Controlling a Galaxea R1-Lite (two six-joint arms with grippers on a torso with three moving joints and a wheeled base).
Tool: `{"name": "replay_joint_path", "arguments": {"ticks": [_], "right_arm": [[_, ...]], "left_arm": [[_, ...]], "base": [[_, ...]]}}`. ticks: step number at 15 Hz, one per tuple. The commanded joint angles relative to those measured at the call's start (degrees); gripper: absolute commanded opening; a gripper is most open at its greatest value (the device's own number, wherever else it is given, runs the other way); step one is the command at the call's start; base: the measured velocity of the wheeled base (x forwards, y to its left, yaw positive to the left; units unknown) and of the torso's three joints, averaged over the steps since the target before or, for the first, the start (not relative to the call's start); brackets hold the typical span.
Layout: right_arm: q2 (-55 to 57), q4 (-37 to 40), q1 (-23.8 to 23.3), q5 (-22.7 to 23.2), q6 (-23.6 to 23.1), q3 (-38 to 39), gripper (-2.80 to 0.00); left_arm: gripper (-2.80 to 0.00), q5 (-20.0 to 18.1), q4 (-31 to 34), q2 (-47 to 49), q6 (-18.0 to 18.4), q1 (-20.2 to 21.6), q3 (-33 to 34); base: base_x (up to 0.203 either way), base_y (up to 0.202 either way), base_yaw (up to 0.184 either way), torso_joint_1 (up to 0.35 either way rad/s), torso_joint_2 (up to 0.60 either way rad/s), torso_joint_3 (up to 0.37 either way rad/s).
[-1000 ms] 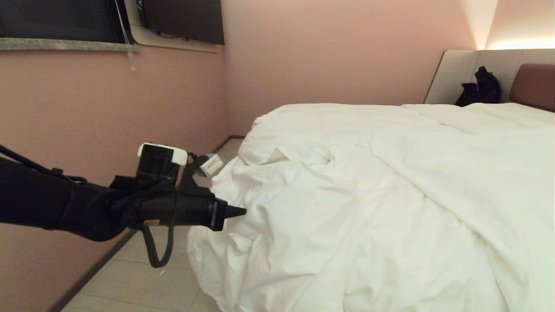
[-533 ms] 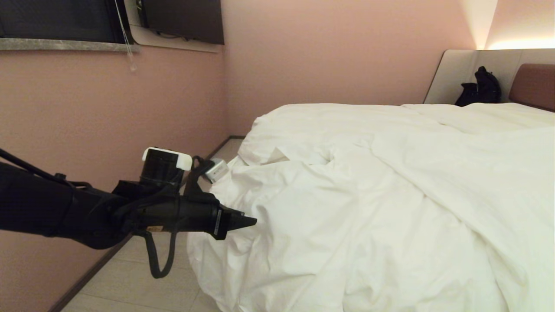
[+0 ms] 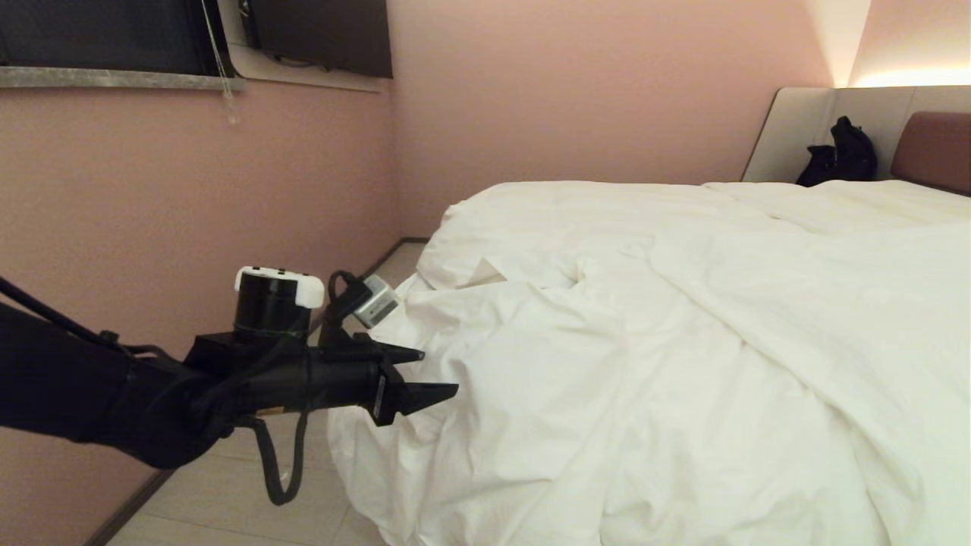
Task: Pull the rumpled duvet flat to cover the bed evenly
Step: Hold the folded corner of the quilt
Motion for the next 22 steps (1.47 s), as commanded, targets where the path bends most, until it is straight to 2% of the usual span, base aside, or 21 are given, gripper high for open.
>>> {"name": "replay_joint_path", "arguments": {"ticks": [1, 4, 8, 13, 22], "right_arm": [[0.0, 0.0, 0.1, 0.0, 0.0, 0.0, -2.8], [0.0, 0.0, 0.1, 0.0, 0.0, 0.0, -2.8], [0.0, 0.0, 0.1, 0.0, 0.0, 0.0, -2.8], [0.0, 0.0, 0.1, 0.0, 0.0, 0.0, -2.8], [0.0, 0.0, 0.1, 0.0, 0.0, 0.0, -2.8]], "left_arm": [[0.0, -0.1, -3.5, 1.8, 0.3, -0.4, 0.1], [0.0, -0.1, -4.9, 5.0, 1.2, -1.0, -2.4], [0.0, 0.1, -5.1, 11.6, 7.5, -2.1, -5.3], [0.0, 0.3, -5.2, 14.8, 7.8, -4.3, -6.7], [0.0, 0.7, -5.3, 14.5, 7.4, -5.6, -6.1]], "base": [[0.0, 0.0, 0.0, 0.0, 0.0, 0.0], [0.0, 0.0, 0.0, 0.0, 0.0, 0.0], [0.0, 0.0, 0.0, 0.0, 0.0, 0.0], [0.0, 0.0, 0.0, 0.0, 0.0, 0.0], [0.0, 0.0, 0.0, 0.0, 0.0, 0.0]]}}
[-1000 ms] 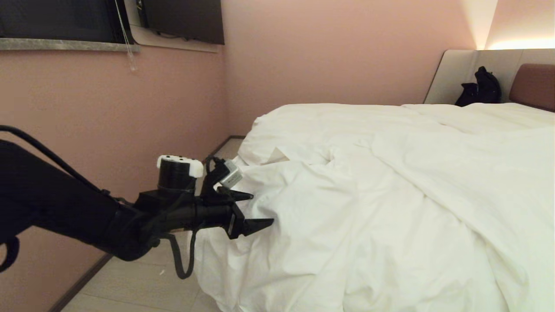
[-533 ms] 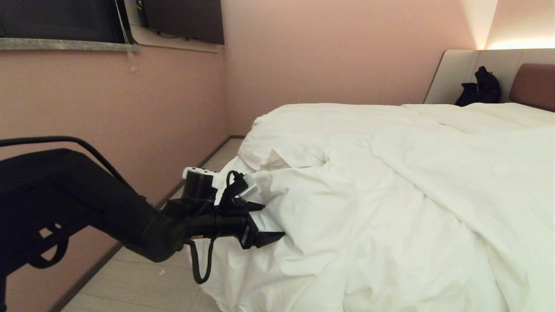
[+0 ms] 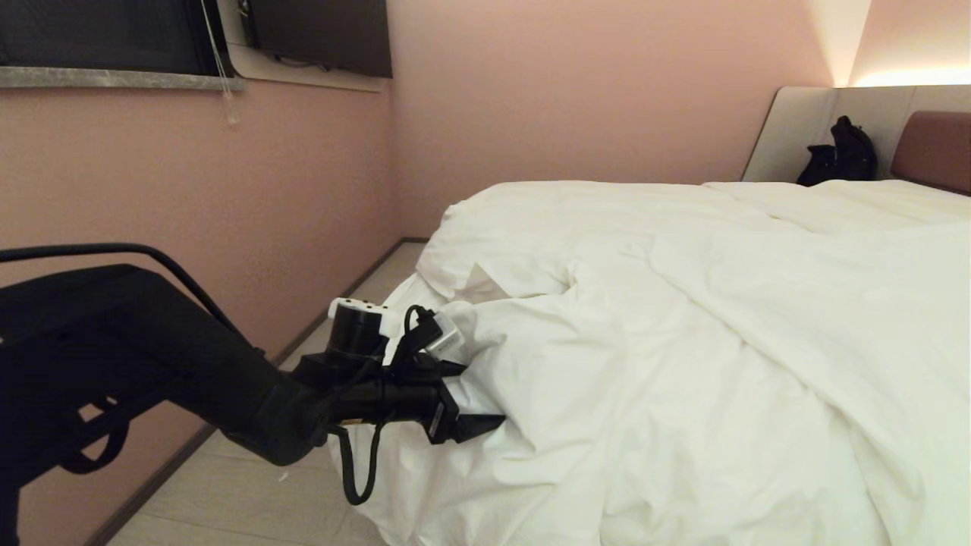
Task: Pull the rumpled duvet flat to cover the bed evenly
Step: Hold the folded corner of the quilt
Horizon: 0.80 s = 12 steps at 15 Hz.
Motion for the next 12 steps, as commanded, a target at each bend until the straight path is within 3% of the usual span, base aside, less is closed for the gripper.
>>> {"name": "replay_joint_path", "arguments": {"ticks": [1, 7, 8, 12], "right_arm": [[0.0, 0.0, 0.0, 0.0, 0.0, 0.0, -2.8], [0.0, 0.0, 0.0, 0.0, 0.0, 0.0, -2.8], [0.0, 0.0, 0.0, 0.0, 0.0, 0.0, -2.8], [0.0, 0.0, 0.0, 0.0, 0.0, 0.0, -2.8]], "left_arm": [[0.0, -0.2, -0.2, -0.2, 0.1, 0.0, 0.0], [0.0, -0.2, -0.2, -1.4, -0.3, 0.0, 0.6], [-2.8, -0.2, -0.3, -1.4, -0.4, 0.0, 0.7], [-2.8, 0.2, -3.8, -2.3, -3.0, -0.2, 1.4]], "base": [[0.0, 0.0, 0.0, 0.0, 0.0, 0.0], [0.0, 0.0, 0.0, 0.0, 0.0, 0.0], [0.0, 0.0, 0.0, 0.0, 0.0, 0.0], [0.0, 0.0, 0.0, 0.0, 0.0, 0.0]]}}
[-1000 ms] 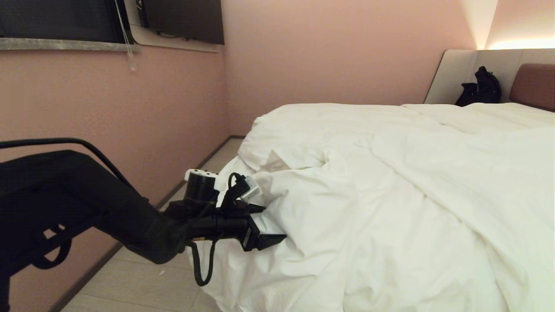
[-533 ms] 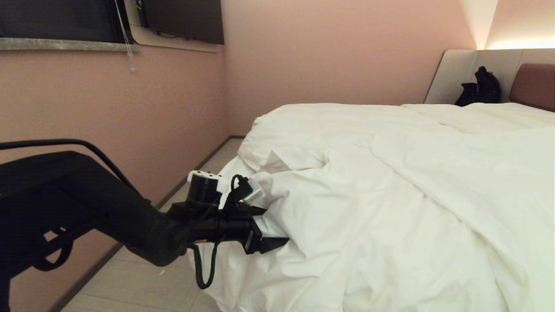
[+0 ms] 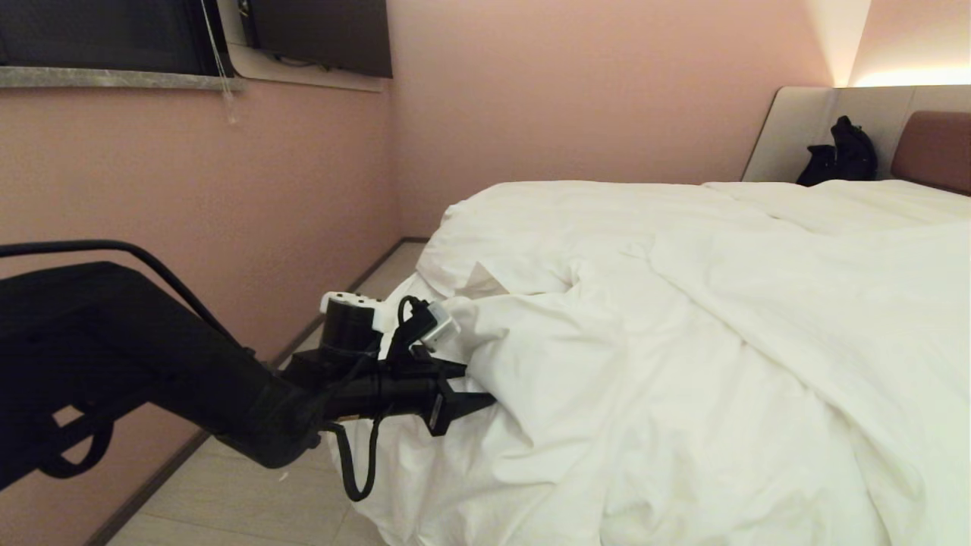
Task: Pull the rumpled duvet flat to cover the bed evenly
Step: Hold the folded corner of the quilt, then flatten the corners of the folded blanket
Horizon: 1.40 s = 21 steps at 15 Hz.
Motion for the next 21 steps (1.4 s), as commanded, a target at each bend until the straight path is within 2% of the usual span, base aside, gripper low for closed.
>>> {"name": "replay_joint_path", "arguments": {"ticks": [1, 5, 10, 14, 16, 19, 21], "right_arm": [[0.0, 0.0, 0.0, 0.0, 0.0, 0.0, -2.8], [0.0, 0.0, 0.1, 0.0, 0.0, 0.0, -2.8], [0.0, 0.0, 0.0, 0.0, 0.0, 0.0, -2.8], [0.0, 0.0, 0.1, 0.0, 0.0, 0.0, -2.8], [0.0, 0.0, 0.1, 0.0, 0.0, 0.0, -2.8], [0.0, 0.0, 0.1, 0.0, 0.0, 0.0, -2.8], [0.0, 0.0, 0.0, 0.0, 0.0, 0.0, -2.8]], "left_arm": [[-2.8, -0.2, -0.6, -0.7, -0.3, -0.3, 0.4], [-2.8, -0.3, -1.1, -3.7, -5.5, -1.9, 1.1], [-2.8, -0.1, -1.1, -8.2, -10.0, -5.0, 2.3], [-2.8, 0.2, -1.0, -16.5, -20.9, -11.1, 4.1], [-2.8, 0.2, -0.7, -20.7, -24.5, -15.1, 5.5], [-2.8, 0.3, -0.5, -23.6, -25.2, -19.3, 8.1], [-2.8, 0.4, -0.9, -22.6, -25.1, -19.7, 8.1]], "base": [[0.0, 0.0, 0.0, 0.0, 0.0, 0.0], [0.0, 0.0, 0.0, 0.0, 0.0, 0.0], [0.0, 0.0, 0.0, 0.0, 0.0, 0.0], [0.0, 0.0, 0.0, 0.0, 0.0, 0.0], [0.0, 0.0, 0.0, 0.0, 0.0, 0.0], [0.0, 0.0, 0.0, 0.0, 0.0, 0.0], [0.0, 0.0, 0.0, 0.0, 0.0, 0.0]]}}
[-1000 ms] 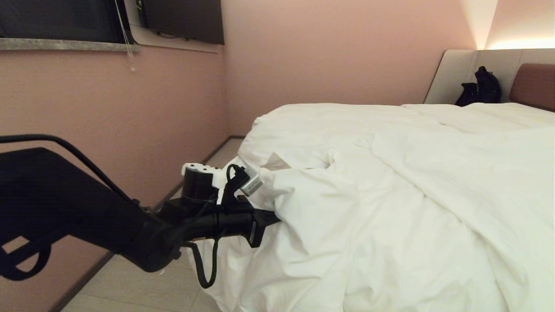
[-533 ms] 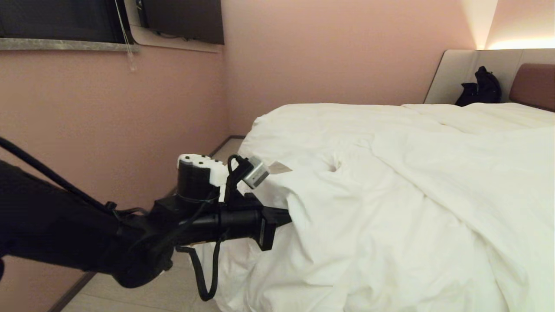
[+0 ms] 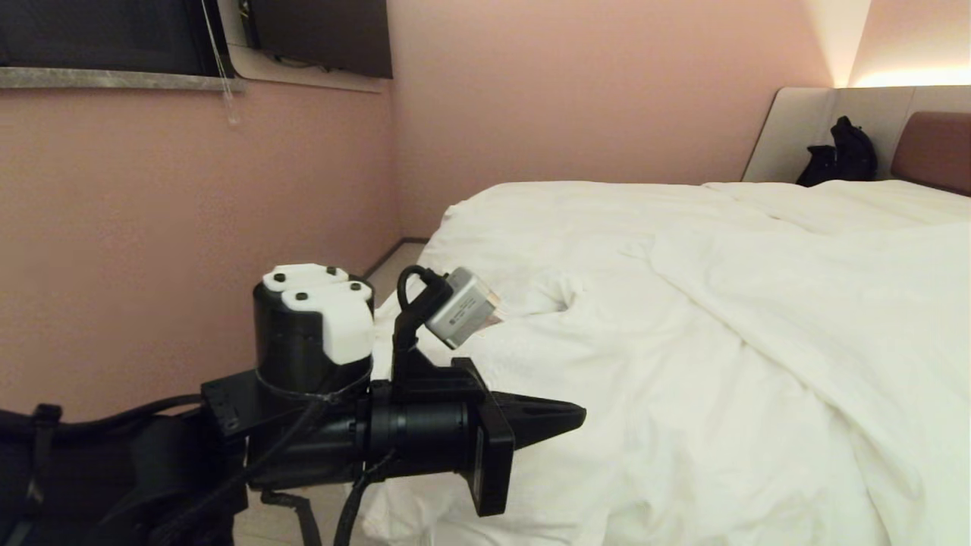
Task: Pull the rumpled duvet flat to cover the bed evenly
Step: Flatten the corners of the folded blanket
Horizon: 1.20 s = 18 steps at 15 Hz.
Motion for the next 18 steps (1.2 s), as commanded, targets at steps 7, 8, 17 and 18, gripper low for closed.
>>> {"name": "replay_joint_path", "arguments": {"ticks": [7, 8, 17, 18], "right_arm": [[0.0, 0.0, 0.0, 0.0, 0.0, 0.0, -2.8], [0.0, 0.0, 0.1, 0.0, 0.0, 0.0, -2.8], [0.0, 0.0, 0.1, 0.0, 0.0, 0.0, -2.8], [0.0, 0.0, 0.0, 0.0, 0.0, 0.0, -2.8]], "left_arm": [[-2.8, 2.8, -2.8, 5.8, -0.7, 7.5, -3.2], [-2.8, 2.7, -2.8, 6.0, -2.0, 11.4, -4.4], [-2.8, -3.2, 12.0, 9.7, 10.9, 47.0, -12.7], [-2.8, -4.2, 13.2, 10.8, 15.9, 48.4, -12.6]], "base": [[0.0, 0.0, 0.0, 0.0, 0.0, 0.0], [0.0, 0.0, 0.0, 0.0, 0.0, 0.0], [0.0, 0.0, 0.0, 0.0, 0.0, 0.0], [0.0, 0.0, 0.0, 0.0, 0.0, 0.0]]}}
